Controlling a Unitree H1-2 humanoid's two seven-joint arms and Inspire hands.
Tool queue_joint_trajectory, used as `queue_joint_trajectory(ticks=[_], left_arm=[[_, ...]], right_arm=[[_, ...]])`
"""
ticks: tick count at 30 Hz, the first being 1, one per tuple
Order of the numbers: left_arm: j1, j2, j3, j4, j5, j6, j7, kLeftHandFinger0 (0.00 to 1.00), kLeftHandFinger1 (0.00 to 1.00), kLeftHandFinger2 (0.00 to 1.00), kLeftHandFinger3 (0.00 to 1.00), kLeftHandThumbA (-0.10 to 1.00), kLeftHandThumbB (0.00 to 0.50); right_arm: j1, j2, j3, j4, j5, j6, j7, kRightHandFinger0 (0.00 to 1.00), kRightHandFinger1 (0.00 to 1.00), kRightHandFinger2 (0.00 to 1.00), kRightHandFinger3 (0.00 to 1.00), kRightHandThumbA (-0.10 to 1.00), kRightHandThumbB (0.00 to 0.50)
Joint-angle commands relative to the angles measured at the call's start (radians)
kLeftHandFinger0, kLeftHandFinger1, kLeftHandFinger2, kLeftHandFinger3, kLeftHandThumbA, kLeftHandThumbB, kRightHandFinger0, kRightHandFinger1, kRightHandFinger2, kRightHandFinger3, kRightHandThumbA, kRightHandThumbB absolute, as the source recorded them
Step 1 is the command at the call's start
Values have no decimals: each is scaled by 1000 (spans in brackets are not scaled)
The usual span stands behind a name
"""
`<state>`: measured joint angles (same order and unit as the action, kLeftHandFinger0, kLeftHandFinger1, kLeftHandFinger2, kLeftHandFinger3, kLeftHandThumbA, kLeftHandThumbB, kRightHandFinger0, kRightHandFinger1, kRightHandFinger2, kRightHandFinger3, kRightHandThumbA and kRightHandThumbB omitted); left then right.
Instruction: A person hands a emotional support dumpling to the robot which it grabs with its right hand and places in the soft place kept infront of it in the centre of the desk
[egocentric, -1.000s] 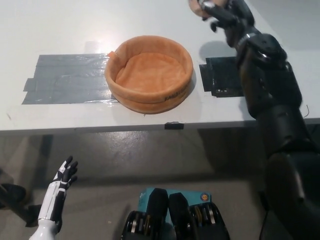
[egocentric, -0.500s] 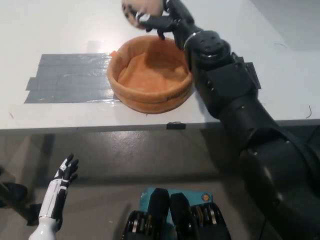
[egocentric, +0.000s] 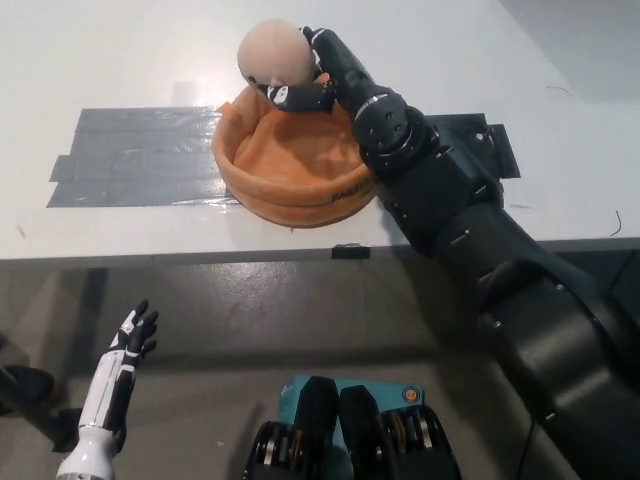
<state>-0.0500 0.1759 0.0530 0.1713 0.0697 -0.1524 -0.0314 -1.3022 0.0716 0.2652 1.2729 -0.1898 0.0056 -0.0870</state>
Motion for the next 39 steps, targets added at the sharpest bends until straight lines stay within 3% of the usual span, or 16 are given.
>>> queue_joint_trajectory(ticks=[1,2,3,7,9,16,20,27,29,30,33,39], left_arm=[[-22,20,-4,-19,-3,-2,-14,1000,1000,1000,1000,1000,496],[-22,21,-4,-18,-4,-4,-15,1000,1000,1000,1000,1000,496],[-22,20,-4,-21,-1,-1,-13,1000,1000,1000,1000,1000,494],[-30,22,-9,-22,9,4,-13,1000,1000,1000,1000,1000,486],[-30,23,-9,-28,11,14,-12,1000,1000,1000,1000,1000,496],[-38,28,-9,-17,5,2,-18,1000,1000,1000,1000,1000,500],[-41,26,-9,-21,4,1,-17,1000,1000,1000,1000,1000,498],[-50,25,-9,-18,13,7,-14,1000,1000,1000,1000,1000,500],[-50,25,-9,-18,10,9,-17,1000,1000,1000,1000,1000,500],[-50,25,-9,-15,9,4,-17,1000,1000,1000,1000,1000,500],[-65,28,-6,-5,-4,3,-25,1000,1000,1000,1000,1000,500],[-63,23,-8,-9,1,1,-20,1000,1000,1000,1000,1000,500]], right_arm=[[-74,-27,44,-4,-60,-46,46,485,950,1000,1000,152,228],[-75,-31,54,-7,-64,-41,68,620,941,1000,1000,193,227],[-80,-38,71,-12,-66,-28,133,1000,1000,1000,1000,395,281],[-86,-61,109,-13,-78,-30,238,1000,1000,1000,1000,588,384],[-84,-67,117,-17,-81,-29,249,1000,1000,1000,1000,631,412],[-86,-89,130,-45,-97,-19,291,1000,1000,1000,1000,731,436],[-78,-107,112,-74,-86,-31,297,1000,1000,1000,1000,827,497],[-42,-176,21,-325,-29,-1,312,1000,1000,1000,1000,905,500],[-22,-194,-12,-412,-6,0,322,1000,1000,1000,1000,891,470],[-7,-205,-55,-465,42,-22,340,1000,1000,1000,1000,797,431],[27,-262,-70,-680,18,67,365,1000,1000,1000,1000,945,472],[225,-362,-168,-1217,77,250,406,1000,1000,1000,1000,918,460]])
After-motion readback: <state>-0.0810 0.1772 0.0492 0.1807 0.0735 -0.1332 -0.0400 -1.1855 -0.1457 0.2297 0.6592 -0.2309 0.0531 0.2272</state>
